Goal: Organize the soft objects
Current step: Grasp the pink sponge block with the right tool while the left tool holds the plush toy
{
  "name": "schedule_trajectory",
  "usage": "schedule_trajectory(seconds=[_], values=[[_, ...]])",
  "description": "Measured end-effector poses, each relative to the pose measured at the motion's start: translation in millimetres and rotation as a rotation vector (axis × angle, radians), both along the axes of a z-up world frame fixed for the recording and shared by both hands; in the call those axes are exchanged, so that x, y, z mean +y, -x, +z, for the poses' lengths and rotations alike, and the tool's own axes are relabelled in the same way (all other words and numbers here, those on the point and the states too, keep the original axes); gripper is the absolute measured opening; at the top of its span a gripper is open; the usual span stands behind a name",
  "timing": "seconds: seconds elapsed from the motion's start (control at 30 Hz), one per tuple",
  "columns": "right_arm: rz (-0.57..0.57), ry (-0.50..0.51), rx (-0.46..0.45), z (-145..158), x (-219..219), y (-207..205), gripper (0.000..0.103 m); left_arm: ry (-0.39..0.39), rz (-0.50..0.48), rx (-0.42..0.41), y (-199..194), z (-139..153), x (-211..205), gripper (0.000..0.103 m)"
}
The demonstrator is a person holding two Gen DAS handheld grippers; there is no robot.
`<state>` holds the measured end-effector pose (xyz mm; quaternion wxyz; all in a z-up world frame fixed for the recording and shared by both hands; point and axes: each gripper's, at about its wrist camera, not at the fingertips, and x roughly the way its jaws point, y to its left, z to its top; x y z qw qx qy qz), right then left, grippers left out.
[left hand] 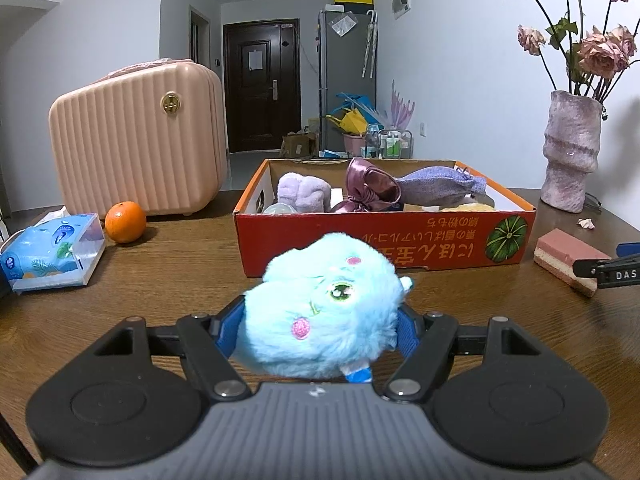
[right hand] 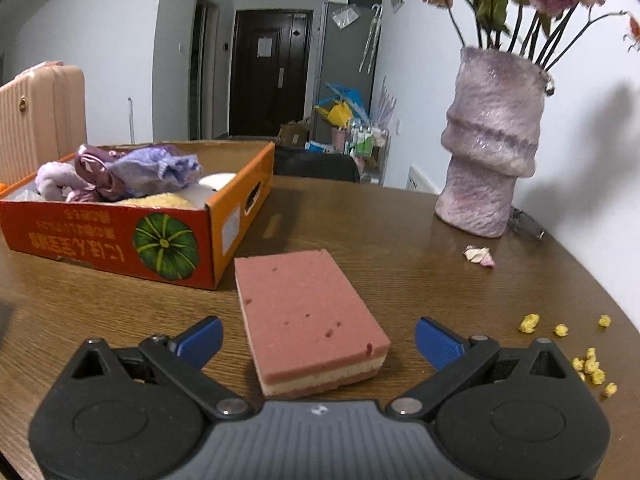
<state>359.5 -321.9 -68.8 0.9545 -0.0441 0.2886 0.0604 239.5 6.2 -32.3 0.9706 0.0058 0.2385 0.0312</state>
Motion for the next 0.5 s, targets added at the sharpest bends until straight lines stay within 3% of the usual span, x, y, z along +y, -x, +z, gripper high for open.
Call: schedule_trajectory(seconds=[0.27,0.43,0.5], values=[[0.024,-0.025,0.045,-8,-3,-21,0.1,0.002,0.001,0.008,-2,-1,0,0.073],[0.038,-0.027,0.069,-10,0,-25,0.094,0.008,0.0,0.011,-2,-1,1,0.073],[0.047,-0.043,0.076,-11,0,-24,0.084,0.007,0.0,0.01,-2,-1,1,0.073]])
